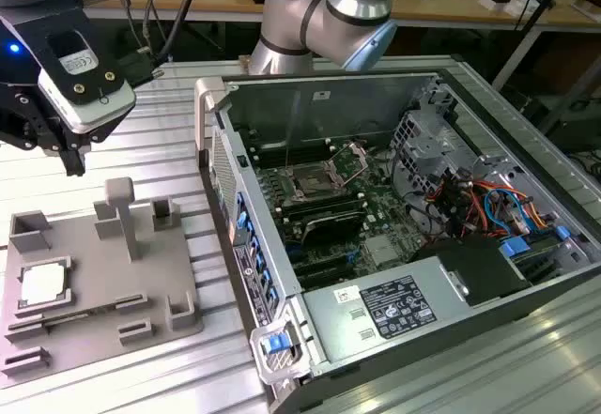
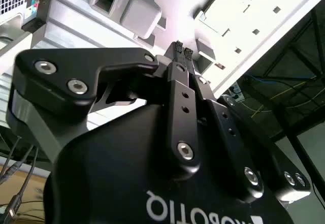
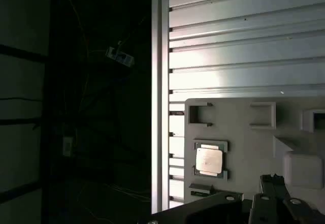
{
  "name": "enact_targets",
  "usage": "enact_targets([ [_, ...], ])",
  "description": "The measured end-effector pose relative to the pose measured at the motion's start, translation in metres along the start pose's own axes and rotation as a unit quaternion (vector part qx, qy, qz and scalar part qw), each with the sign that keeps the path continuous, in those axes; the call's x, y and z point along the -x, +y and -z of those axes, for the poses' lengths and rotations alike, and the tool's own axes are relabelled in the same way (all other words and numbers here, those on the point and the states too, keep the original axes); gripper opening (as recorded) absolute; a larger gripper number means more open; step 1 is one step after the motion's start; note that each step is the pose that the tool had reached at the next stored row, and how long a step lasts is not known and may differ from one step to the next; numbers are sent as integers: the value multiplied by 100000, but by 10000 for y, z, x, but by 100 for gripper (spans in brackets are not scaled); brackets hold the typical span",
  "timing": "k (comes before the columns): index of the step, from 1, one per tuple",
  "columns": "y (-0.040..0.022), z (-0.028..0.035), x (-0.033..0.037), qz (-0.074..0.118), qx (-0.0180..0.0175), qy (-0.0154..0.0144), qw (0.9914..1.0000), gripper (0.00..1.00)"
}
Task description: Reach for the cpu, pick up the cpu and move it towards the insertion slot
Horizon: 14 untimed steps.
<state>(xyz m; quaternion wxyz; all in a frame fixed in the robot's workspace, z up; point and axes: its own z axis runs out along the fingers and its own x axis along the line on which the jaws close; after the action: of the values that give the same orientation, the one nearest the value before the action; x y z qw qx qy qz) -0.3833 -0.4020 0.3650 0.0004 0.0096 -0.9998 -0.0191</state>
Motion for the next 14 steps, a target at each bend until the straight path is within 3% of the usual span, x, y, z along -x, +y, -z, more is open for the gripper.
enact_targets([
  [5, 0, 0, -5, 1, -4, 2, 100000, 11],
  [14, 3, -1, -175, -8, 0, 4, 100000, 11],
])
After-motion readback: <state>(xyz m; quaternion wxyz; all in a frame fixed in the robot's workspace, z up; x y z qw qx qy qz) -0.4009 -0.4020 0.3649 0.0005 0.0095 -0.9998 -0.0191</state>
